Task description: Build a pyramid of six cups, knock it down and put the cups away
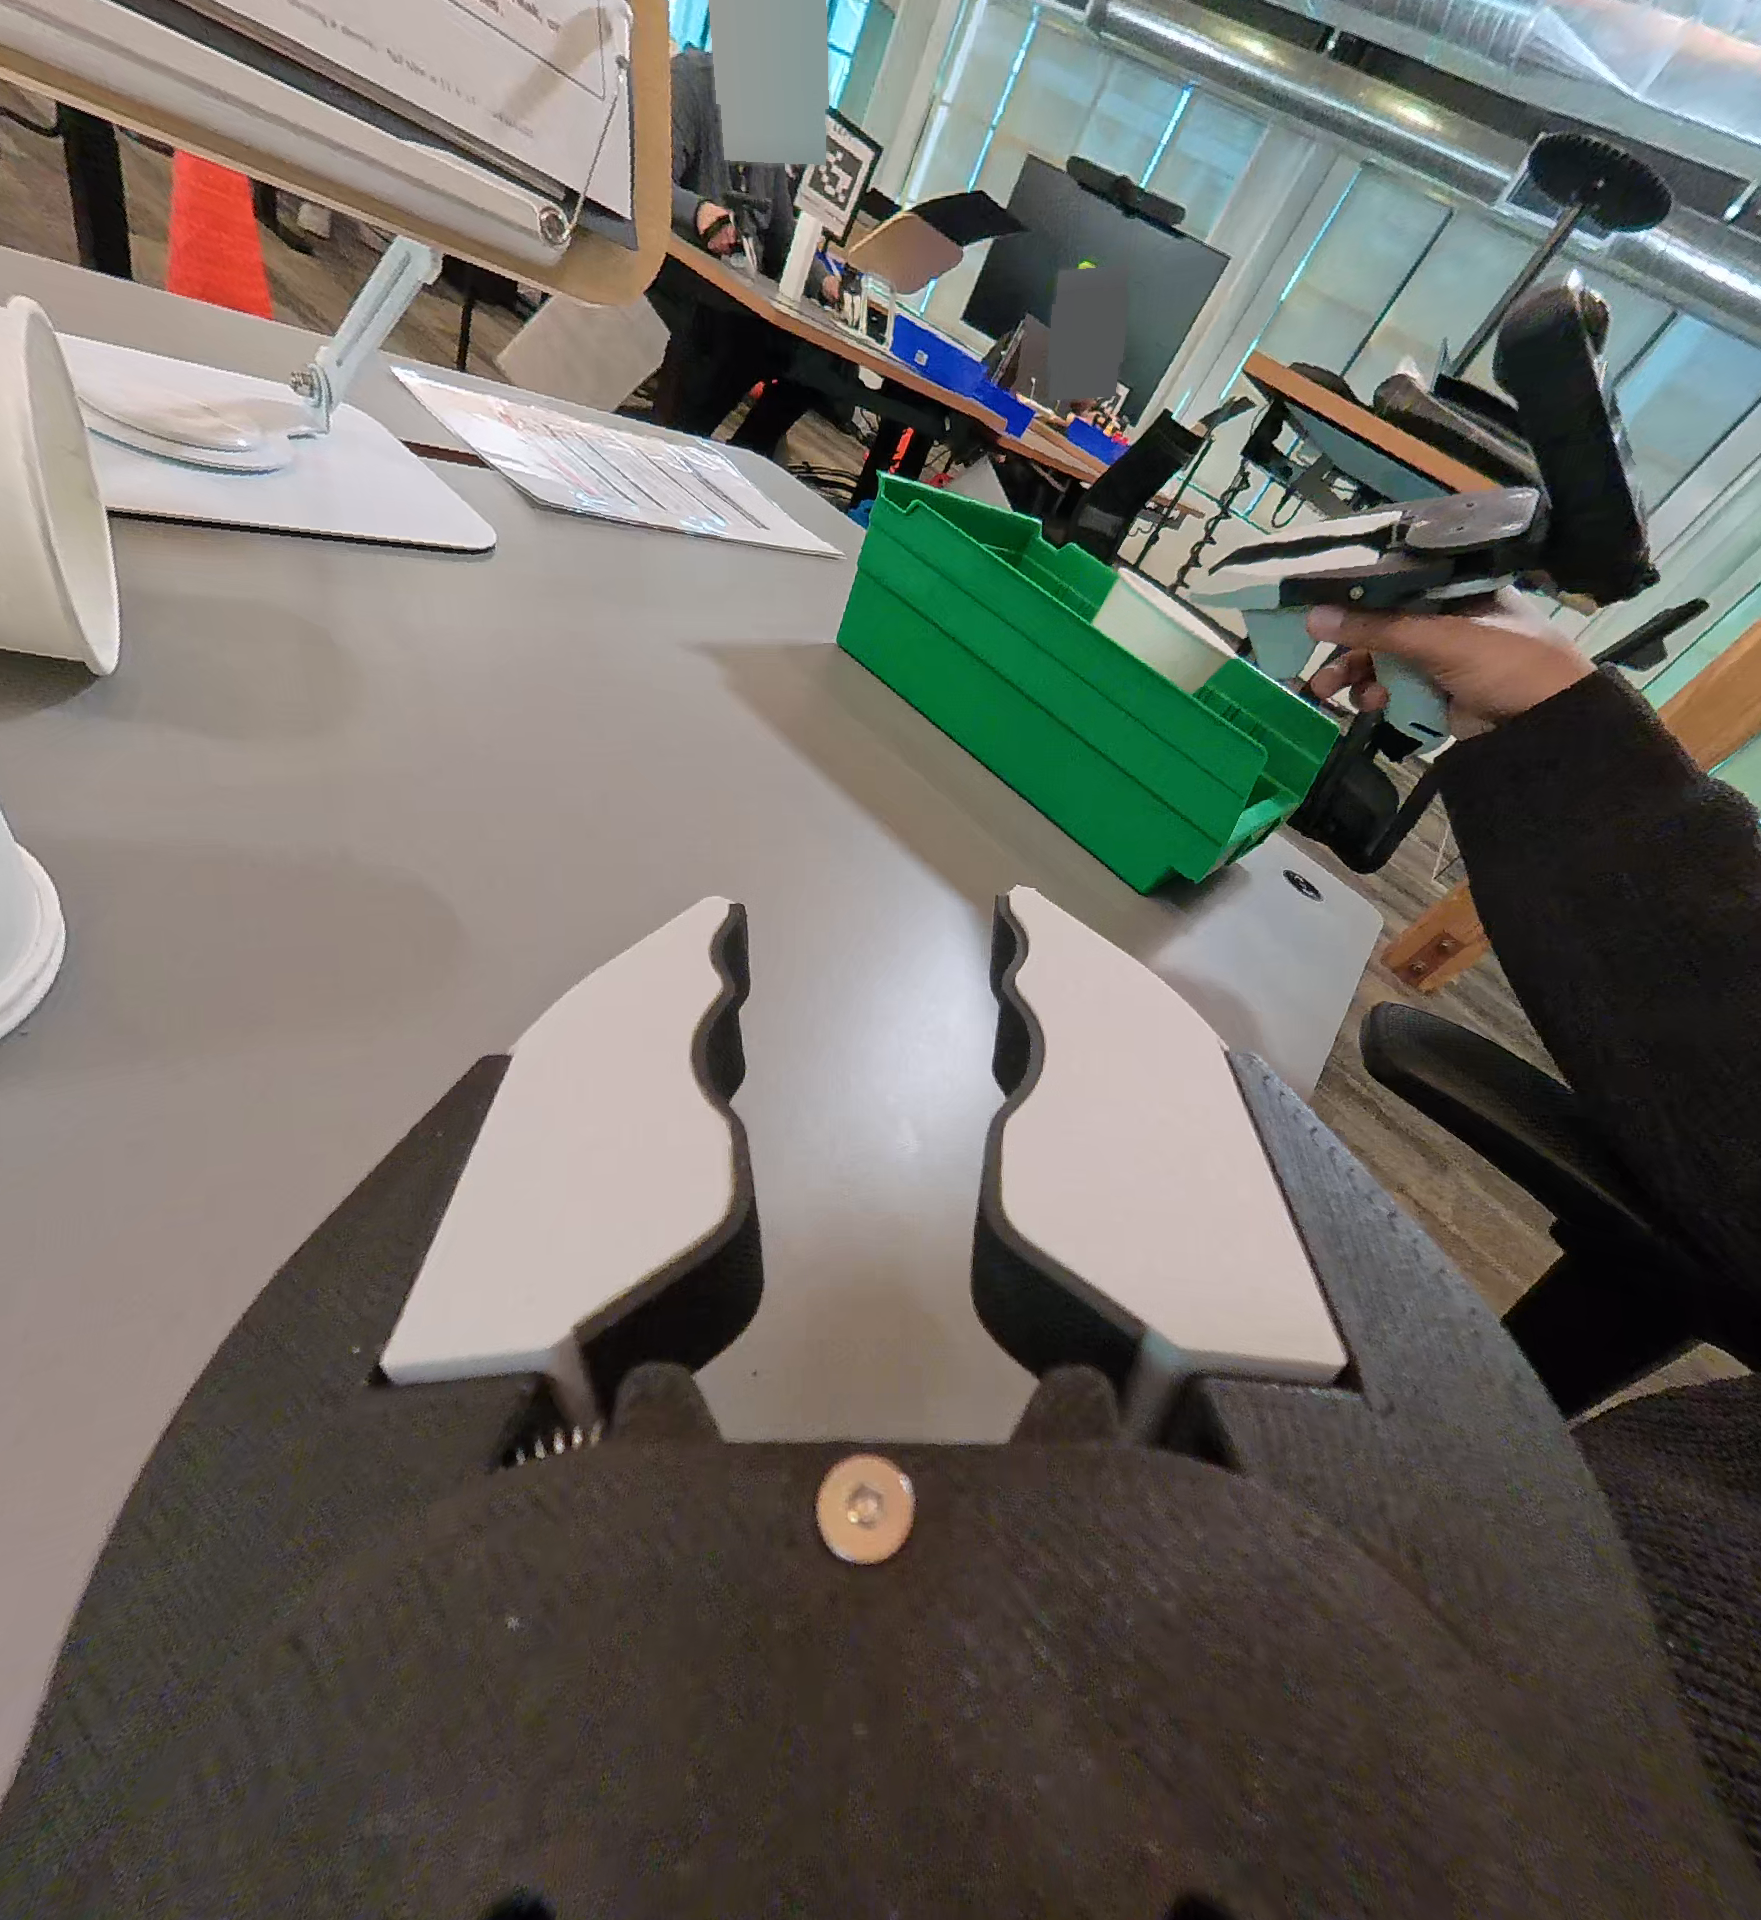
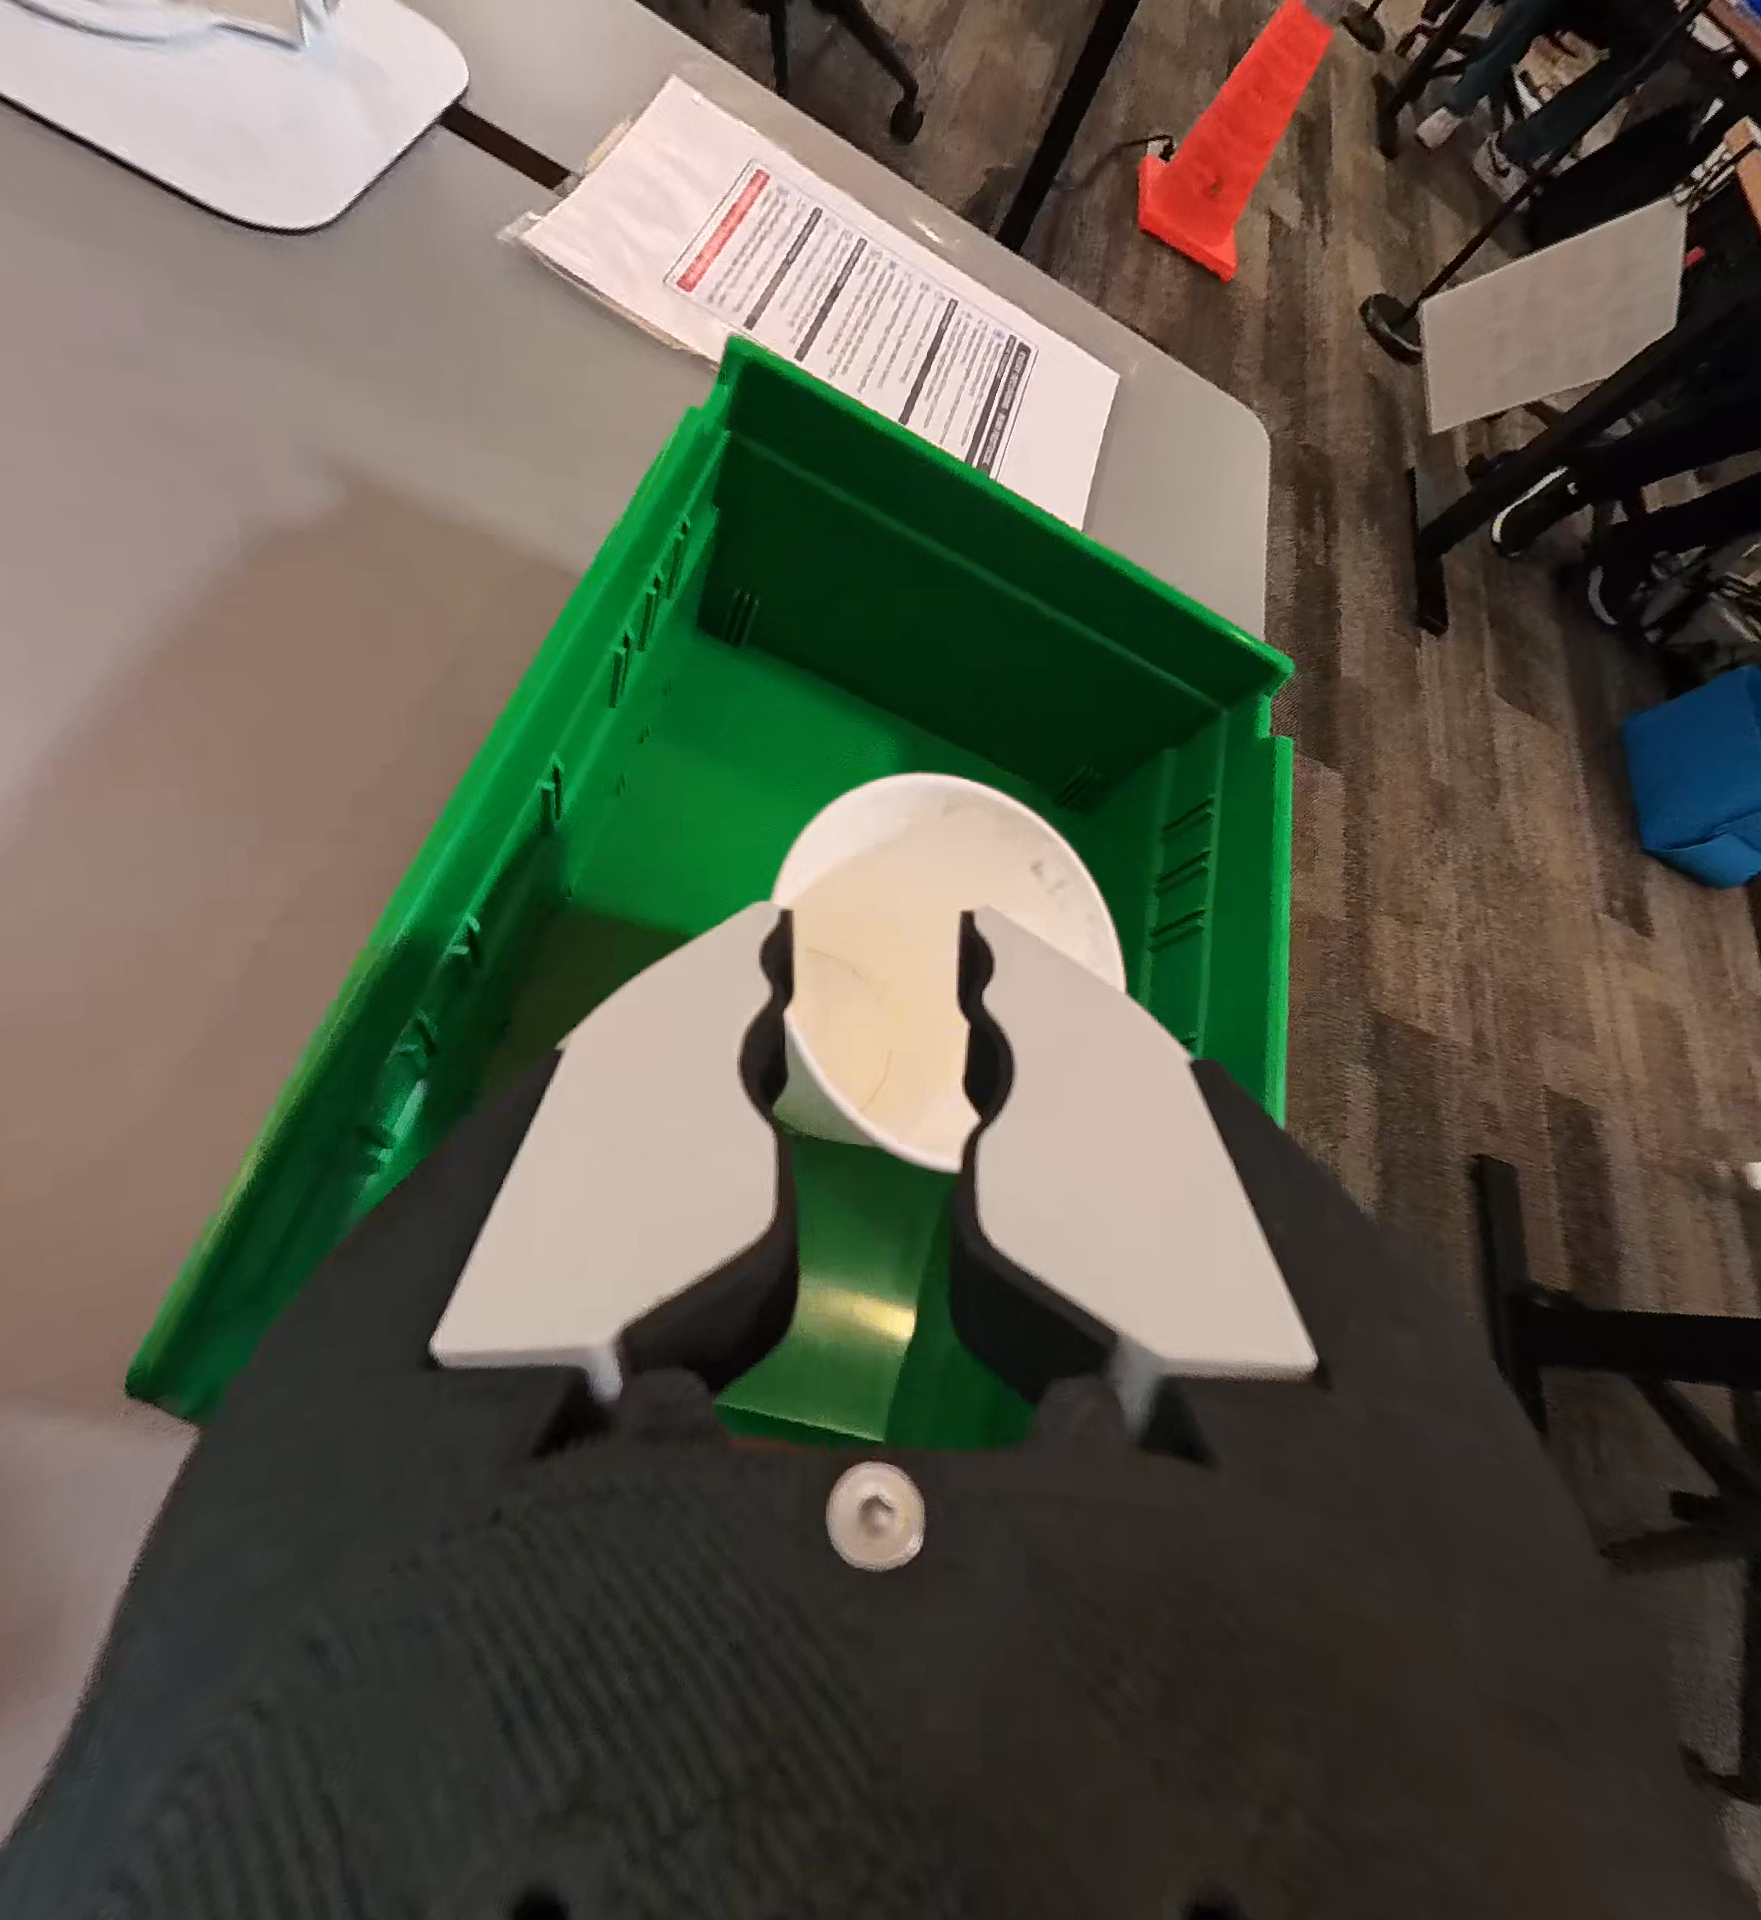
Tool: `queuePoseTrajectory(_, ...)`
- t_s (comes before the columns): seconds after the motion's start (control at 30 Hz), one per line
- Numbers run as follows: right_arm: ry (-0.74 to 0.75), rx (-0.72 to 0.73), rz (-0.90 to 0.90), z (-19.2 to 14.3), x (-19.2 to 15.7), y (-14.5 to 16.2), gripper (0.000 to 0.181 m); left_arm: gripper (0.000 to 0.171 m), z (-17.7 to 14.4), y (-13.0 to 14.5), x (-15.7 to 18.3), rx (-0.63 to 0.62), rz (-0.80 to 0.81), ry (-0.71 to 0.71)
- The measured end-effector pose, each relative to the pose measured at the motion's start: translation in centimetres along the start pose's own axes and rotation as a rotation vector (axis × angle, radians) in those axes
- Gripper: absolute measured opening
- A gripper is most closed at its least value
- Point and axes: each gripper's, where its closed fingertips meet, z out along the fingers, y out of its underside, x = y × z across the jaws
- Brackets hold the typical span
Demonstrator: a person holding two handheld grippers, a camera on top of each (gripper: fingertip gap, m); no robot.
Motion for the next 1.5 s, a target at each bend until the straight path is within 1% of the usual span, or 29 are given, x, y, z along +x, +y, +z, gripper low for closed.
queuePoseTrajectory(0.13, -0.027, -0.005, 0.029, -0.1, 0.1, 0.4, 0.036, 0.046, 0.0, 0.0, 0.0, -0.001, -0.015, 0.006)
queuePoseTrajectory(0.23, -0.105, 0.048, 0.093, -0.6, -0.5, -0.4, 0.04, 0.046, 0.1, 0.1, 0.0, -0.005, -0.02, 0.009)
queuePoseTrajectory(0.33, -0.143, 0.081, 0.149, -1.4, -0.2, -0.9, 0.046, 0.046, 0.1, 0.1, 0.0, -0.004, -0.021, 0.008)
queuePoseTrajectory(0.43, -0.174, 0.071, 0.157, -2.0, 0.1, -0.5, 0.061, 0.046, 0.0, -0.1, -0.2, 0.006, -0.026, -0.001)
queuePoseTrajectory(0.5, -0.188, 0.079, 0.17, -2.2, 0.2, -0.4, 0.062, 0.044, -0.1, -0.5, -0.4, 0.028, -0.033, -0.012)
queuePoseTrajectory(0.57, -0.21, 0.131, 0.201, -2.6, 0.0, -1.3, 0.06, 0.043, -0.2, -0.7, -0.5, 0.041, -0.047, -0.015)
queuePoseTrajectory(0.67, -0.293, 0.273, 0.233, -3.9, -1.3, -4.1, 0.06, 0.043, -0.1, -0.7, -0.6, 0.04, -0.066, -0.013)
queuePoseTrajectory(0.77, -0.456, 0.504, 0.253, -7.3, -4.4, -8.6, 0.06, 0.043, -0.2, -0.8, -0.8, 0.046, -0.057, -0.027)
queuePoseTrajectory(0.83, -0.591, 0.672, 0.29, -9.9, -7.0, -11.6, 0.061, 0.043, -0.3, -1.0, -1.3, 0.048, -0.017, -0.058)
queuePoseTrajectory(0.87, -0.664, 0.75, 0.322, -11.1, -8.6, -12.8, 0.058, 0.043, -0.5, -1.2, -1.8, 0.052, 0.008, -0.089)
queuePoseTrajectory(0.93, -0.822, 0.875, 0.417, -12.5, -12.2, -14.4, 0.054, 0.044, -0.9, -1.6, -3.1, 0.066, 0.057, -0.169)
queuePoseTrajectory(0.97, -0.899, 0.902, 0.466, -12.6, -14.5, -14.7, 0.051, 0.047, -1.3, -2.0, -4.0, 0.075, 0.08, -0.223)
queuePoseTrajectory(1.0, -0.973, 0.899, 0.509, -12.2, -17.1, -14.7, 0.051, 0.049, -1.7, -2.3, -4.8, 0.087, 0.102, -0.274)
queuePoseTrajectory(1.03, -1.038, 0.865, 0.541, -11.5, -19.9, -14.3, 0.051, 0.05, -2.1, -2.7, -5.5, 0.098, 0.125, -0.315)
queuePoseTrajectory(1.13, -1.211, 0.661, 0.592, -9.0, -27.9, -12.3, 0.052, 0.056, -3.4, -3.7, -7.3, 0.125, 0.191, -0.443)
queuePoseTrajectory(1.2, -1.358, 0.569, 0.602, -9.3, -31.1, -11.6, 0.053, 0.059, -4.2, -4.4, -8.3, 0.145, 0.224, -0.519)
queuePoseTrajectory(1.23, -1.409, 0.54, 0.576, -9.7, -31.9, -11.4, 0.055, 0.06, -4.5, -4.6, -8.8, 0.15, 0.236, -0.548)
queuePoseTrajectory(1.27, -1.419, 0.524, 0.533, -9.8, -32.3, -11.1, 0.056, 0.06, -4.6, -4.8, -9.3, 0.153, 0.242, -0.575)
queuePoseTrajectory(1.37, -1.288, 0.542, 0.444, -8.8, -32.1, -10.2, 0.06, 0.064, -4.7, -4.9, -11.1, 0.121, 0.255, -0.664)
queuePoseTrajectory(1.5, -1.254, 0.554, 0.449, -9.0, -31.2, -9.5, 0.059, 0.082, -3.5, -5.3, -14.1, 0.069, 0.325, -0.801)
